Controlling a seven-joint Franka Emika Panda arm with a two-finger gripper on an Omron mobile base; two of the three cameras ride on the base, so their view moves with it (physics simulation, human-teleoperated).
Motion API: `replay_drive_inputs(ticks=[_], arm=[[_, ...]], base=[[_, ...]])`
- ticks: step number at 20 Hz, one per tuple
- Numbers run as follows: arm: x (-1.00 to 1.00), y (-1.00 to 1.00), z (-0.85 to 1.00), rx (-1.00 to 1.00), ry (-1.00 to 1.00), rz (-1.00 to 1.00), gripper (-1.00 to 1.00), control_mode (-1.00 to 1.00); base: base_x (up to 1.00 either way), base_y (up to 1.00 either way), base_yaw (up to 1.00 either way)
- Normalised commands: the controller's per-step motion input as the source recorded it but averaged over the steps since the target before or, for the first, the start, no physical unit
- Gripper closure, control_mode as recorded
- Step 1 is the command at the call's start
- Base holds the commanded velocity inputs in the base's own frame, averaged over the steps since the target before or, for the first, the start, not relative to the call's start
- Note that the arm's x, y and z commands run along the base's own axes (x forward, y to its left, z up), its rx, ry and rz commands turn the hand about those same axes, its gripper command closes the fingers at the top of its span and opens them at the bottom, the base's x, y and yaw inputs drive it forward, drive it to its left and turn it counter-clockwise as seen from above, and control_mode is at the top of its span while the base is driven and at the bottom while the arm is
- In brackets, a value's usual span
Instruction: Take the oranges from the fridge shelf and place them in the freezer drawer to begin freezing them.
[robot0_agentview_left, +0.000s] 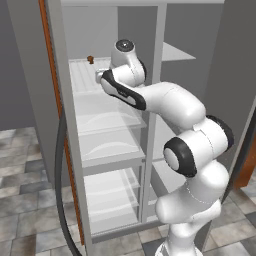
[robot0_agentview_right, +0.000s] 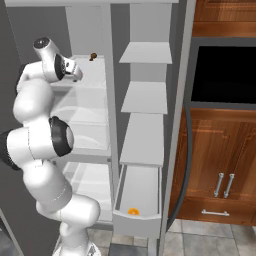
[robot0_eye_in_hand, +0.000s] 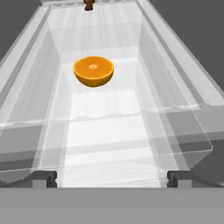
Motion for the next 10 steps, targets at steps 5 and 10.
replay_drive_inputs(ticks=[5,10], arm=[[0.42,0.0,-0.05,0.0,0.0,0.0,-1.0,-1.0],[0.38,0.0,-0.05,0.0,0.0,0.0,-1.0,-1.0]], base=[[0.0,0.0,0.0],[0.0,0.0,0.0]])
